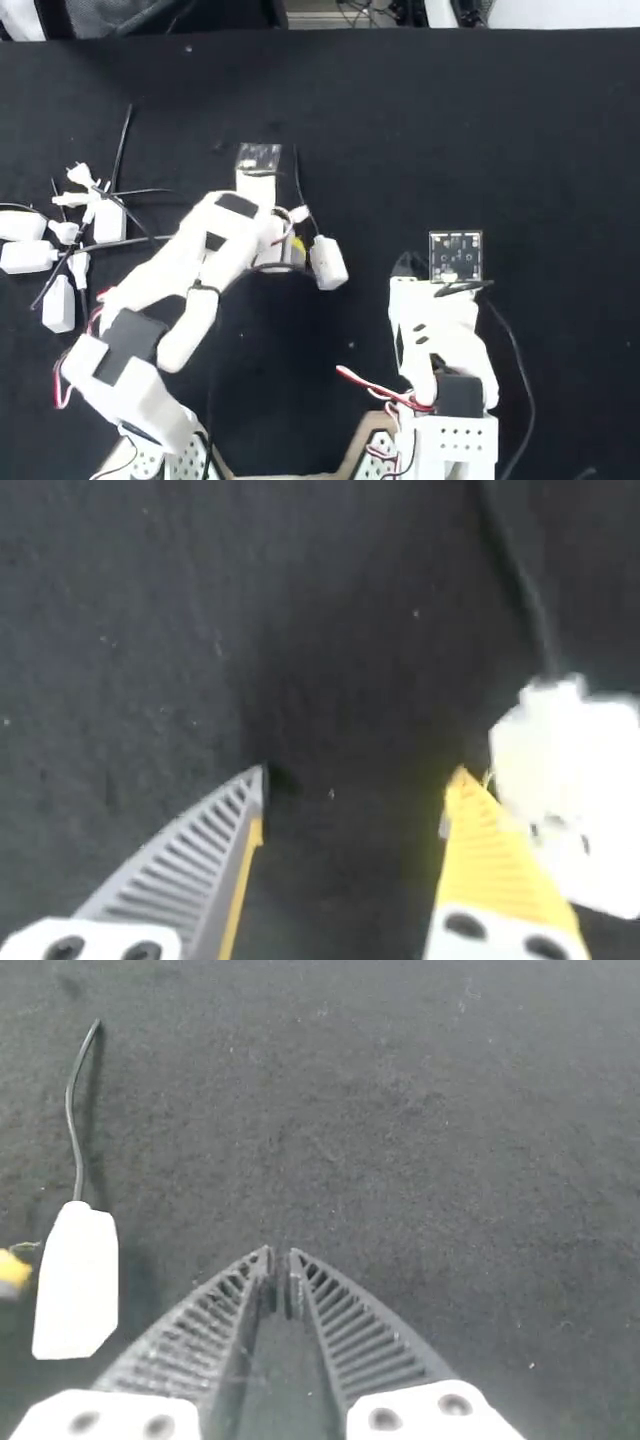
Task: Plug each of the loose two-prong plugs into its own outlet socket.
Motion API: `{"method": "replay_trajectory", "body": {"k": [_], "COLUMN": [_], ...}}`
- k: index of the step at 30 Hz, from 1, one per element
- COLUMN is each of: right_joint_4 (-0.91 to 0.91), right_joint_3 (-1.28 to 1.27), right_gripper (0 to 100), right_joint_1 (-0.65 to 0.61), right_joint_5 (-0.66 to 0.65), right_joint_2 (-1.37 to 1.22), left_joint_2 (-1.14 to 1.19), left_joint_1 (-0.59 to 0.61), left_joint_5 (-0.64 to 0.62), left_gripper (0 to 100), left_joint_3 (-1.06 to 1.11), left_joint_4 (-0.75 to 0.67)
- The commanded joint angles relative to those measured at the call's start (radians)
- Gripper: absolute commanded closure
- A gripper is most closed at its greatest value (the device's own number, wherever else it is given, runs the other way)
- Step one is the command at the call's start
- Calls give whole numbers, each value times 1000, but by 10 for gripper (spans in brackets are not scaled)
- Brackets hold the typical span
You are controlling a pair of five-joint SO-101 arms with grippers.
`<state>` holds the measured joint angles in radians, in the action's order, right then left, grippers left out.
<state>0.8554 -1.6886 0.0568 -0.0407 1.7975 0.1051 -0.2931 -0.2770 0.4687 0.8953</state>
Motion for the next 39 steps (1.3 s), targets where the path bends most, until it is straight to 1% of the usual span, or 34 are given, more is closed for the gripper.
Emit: {"method": "replay_trajectory", "body": {"k": [1,4,7,9,11,14,16,18,20,22,26,30,35,39], "right_joint_4": [-28,-28,-28,-28,-28,-28,-28,-28,-28,-28,-28,-28,-28,-28], "right_joint_3": [35,35,36,36,36,47,51,51,51,51,51,51,51,51], "right_gripper": [984,984,984,984,984,986,986,986,985,985,984,984,984,984], "right_joint_1": [-3,-3,-3,-3,-2,40,71,75,75,75,75,75,75,75], "right_joint_5": [0,0,0,0,0,2,8,8,8,8,8,8,8,8], "right_joint_2": [48,48,48,48,48,48,48,48,48,48,48,48,48,48], "left_joint_2": [-26,-58,-127,-180,-215,-196,-163,-123,-95,-72,-44,-54,-55,-55], "left_joint_1": [27,18,-15,-56,-111,-188,-205,-217,-229,-242,-231,-168,-91,-71], "left_joint_5": [15,11,8,3,-35,-34,-20,-11,-11,-11,-12,-12,-11,-11], "left_gripper": [712,712,712,712,711,710,710,711,711,711,712,712,712,712], "left_joint_3": [-13,-45,-107,-148,-165,-133,-88,-51,-39,-44,-28,35,90,94], "left_joint_4": [25,49,109,141,144,63,-28,-121,-186,-218,-207,-163,-152,-152]}}
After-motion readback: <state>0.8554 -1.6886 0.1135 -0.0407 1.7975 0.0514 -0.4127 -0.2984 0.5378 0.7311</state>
